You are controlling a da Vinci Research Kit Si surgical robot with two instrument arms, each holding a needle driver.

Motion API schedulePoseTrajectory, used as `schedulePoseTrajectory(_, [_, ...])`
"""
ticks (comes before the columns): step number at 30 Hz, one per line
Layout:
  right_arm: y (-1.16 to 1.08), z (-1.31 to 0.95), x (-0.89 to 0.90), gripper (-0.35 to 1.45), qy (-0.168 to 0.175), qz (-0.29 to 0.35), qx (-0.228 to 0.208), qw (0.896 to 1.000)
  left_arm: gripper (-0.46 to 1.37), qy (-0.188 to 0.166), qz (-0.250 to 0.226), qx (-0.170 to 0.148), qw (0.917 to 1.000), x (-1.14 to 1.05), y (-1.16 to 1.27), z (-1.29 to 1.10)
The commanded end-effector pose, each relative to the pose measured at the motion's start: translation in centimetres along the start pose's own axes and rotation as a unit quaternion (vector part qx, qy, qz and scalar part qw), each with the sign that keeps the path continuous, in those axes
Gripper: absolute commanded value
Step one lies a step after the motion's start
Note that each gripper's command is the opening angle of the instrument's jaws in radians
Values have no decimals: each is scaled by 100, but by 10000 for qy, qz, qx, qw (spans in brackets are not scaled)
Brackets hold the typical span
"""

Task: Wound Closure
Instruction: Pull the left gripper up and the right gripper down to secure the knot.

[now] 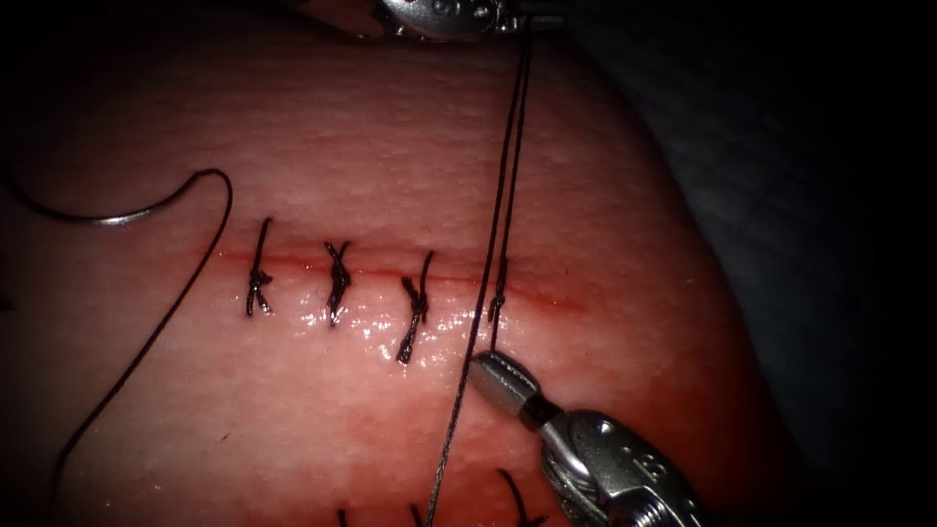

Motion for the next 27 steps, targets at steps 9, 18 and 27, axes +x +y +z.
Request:
schedulePoseTrajectory(9, [12, 4, -25, -35, -141, 35, -48, 9999, -35, -23, 228, 133, 9996, -34, -15, 18])
schedulePoseTrajectory(18, [8, -4, -51, -35, -243, 6, -27, 9997, -35, -17, 181, 198, 9996, -52, -13, 26])
schedulePoseTrajectory(27, [7, -3, -41, -35, -172, 46, 4, 9998, -35, 119, 138, 65, 9998, -43, -6, 21])
